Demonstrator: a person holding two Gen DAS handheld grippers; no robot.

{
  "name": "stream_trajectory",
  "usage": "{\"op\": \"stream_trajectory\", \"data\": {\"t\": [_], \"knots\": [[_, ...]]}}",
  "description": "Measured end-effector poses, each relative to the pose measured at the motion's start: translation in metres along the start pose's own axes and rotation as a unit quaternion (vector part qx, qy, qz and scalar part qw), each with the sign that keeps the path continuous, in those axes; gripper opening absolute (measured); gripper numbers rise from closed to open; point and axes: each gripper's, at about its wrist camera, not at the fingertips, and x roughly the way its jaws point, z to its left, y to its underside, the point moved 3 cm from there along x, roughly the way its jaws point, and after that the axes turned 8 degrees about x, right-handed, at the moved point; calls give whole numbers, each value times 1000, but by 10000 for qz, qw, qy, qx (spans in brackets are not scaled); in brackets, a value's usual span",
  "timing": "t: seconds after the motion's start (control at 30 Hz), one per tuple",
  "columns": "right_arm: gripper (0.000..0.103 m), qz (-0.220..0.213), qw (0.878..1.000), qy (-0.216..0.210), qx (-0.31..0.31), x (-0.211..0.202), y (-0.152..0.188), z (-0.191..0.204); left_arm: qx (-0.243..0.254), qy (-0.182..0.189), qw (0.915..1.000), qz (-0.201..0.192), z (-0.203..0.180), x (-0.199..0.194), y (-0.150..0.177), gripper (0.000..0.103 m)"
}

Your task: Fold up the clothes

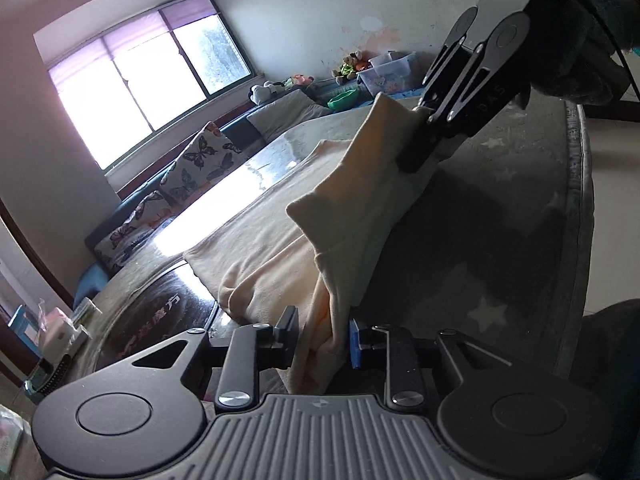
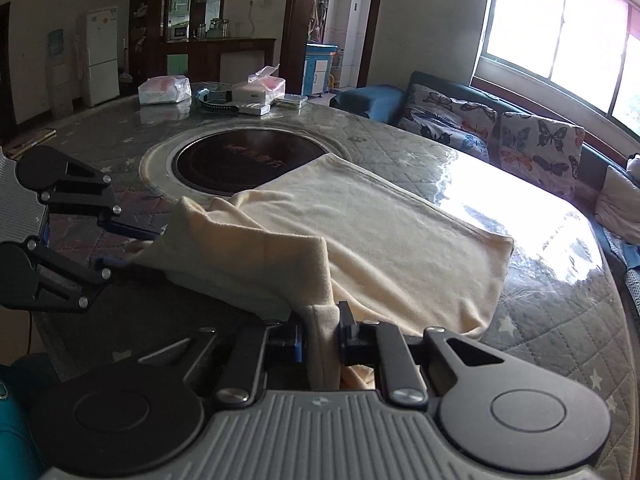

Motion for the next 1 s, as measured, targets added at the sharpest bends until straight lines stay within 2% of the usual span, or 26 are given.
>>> {"op": "stream_trajectory", "data": {"t": [0.13,0.33,0.6,0.8,1.0], "knots": [[10,-98,9999,89,-21,-6,5,4,-193,-94,9996,-186,8,-11,-7,12],[10,-302,9995,46,-69,-33,4,11,-343,-73,9985,-411,14,-46,-16,12],[9,-41,9986,-504,-173,-89,11,41,-553,276,9974,-361,13,-101,-17,12],[9,76,9978,-586,-302,-87,9,46,-772,130,9965,-297,23,-87,-20,12],[9,12,9985,-549,-30,-68,-16,19,-1051,-125,9939,-311,55,-47,-32,12]]}}
